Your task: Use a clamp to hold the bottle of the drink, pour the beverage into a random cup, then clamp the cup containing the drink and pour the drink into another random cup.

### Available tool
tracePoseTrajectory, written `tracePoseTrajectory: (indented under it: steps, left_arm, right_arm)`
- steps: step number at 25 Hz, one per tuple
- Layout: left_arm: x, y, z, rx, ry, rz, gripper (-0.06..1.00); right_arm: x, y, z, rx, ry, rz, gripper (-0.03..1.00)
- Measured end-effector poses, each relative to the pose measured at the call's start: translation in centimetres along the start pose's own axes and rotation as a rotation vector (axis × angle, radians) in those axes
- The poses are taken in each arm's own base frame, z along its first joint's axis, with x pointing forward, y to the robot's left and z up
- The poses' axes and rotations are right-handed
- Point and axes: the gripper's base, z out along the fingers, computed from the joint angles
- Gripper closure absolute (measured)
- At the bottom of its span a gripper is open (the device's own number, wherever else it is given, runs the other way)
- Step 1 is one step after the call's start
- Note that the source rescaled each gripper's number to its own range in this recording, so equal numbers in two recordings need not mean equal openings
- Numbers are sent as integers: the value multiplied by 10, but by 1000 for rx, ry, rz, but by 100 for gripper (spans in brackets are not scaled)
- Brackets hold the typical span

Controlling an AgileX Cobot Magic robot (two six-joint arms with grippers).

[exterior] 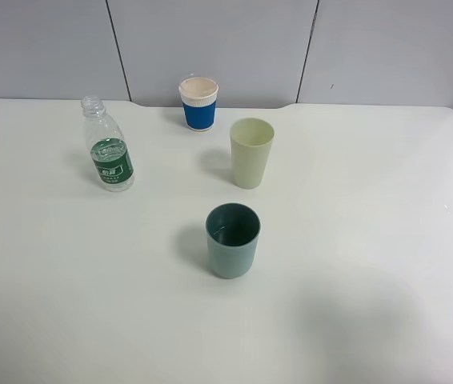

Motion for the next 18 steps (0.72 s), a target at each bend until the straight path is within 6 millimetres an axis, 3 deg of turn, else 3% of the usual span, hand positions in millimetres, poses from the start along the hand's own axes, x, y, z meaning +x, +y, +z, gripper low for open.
tracePoseTrajectory:
  steps: [18]
  left_arm:
    - [0, 0, 0, 0, 0, 0, -6]
  right_arm:
    - [0, 0, 0, 0, 0, 0, -3]
